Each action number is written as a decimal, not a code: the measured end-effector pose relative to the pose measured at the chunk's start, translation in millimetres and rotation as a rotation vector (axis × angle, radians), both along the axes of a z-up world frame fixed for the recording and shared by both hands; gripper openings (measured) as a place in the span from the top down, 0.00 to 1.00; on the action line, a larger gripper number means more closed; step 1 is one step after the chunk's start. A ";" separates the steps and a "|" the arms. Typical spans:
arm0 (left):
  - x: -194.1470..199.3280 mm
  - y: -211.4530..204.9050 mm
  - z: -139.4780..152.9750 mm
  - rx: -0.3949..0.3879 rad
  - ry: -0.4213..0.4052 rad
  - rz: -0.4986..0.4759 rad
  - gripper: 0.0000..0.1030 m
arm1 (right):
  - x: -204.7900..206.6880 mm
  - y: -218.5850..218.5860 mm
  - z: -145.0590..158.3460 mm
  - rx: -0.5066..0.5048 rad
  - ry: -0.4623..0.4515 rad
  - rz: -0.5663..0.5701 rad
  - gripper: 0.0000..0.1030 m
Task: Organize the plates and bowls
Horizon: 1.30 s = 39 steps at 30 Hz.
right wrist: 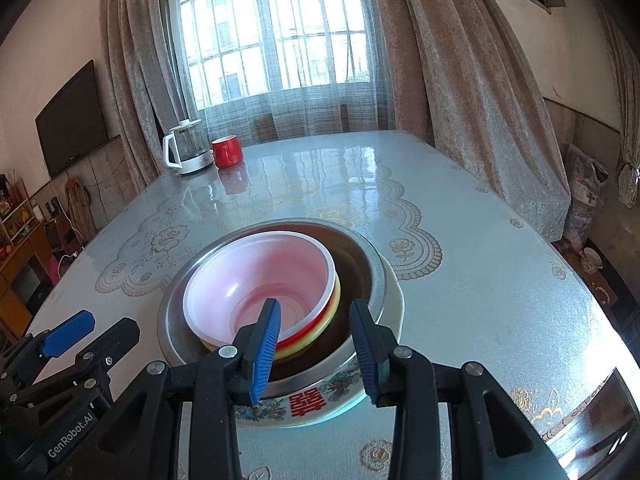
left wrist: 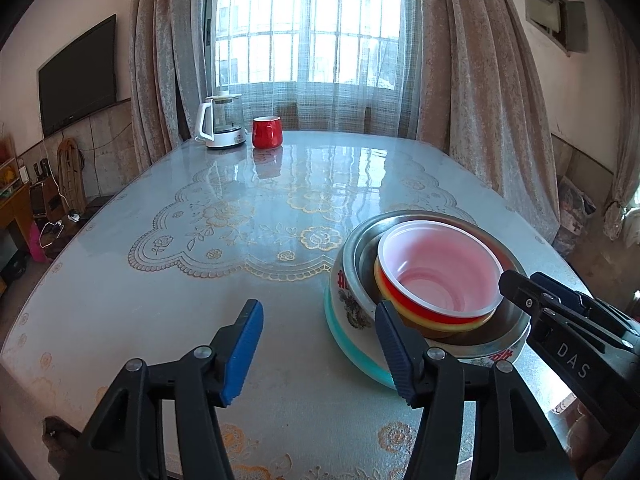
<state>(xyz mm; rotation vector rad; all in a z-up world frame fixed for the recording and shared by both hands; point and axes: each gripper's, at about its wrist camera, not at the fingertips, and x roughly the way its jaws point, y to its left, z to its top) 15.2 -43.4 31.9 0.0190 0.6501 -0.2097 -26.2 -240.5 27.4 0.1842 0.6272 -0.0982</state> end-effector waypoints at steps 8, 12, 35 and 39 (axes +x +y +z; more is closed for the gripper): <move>-1.9 -1.2 1.4 0.000 -0.005 -0.003 0.38 | 0.2 0.7 1.3 -0.002 -0.004 0.004 0.65; -2.0 -1.1 1.3 0.000 -0.006 -0.003 0.36 | 0.3 1.7 1.8 -0.003 -0.005 0.007 0.65; -1.3 3.4 5.0 0.003 -0.014 0.002 0.29 | 4.1 4.2 2.2 0.004 -0.002 0.014 0.65; -1.3 3.5 5.1 0.003 -0.014 0.002 0.29 | 4.2 4.1 2.6 0.004 0.001 0.016 0.65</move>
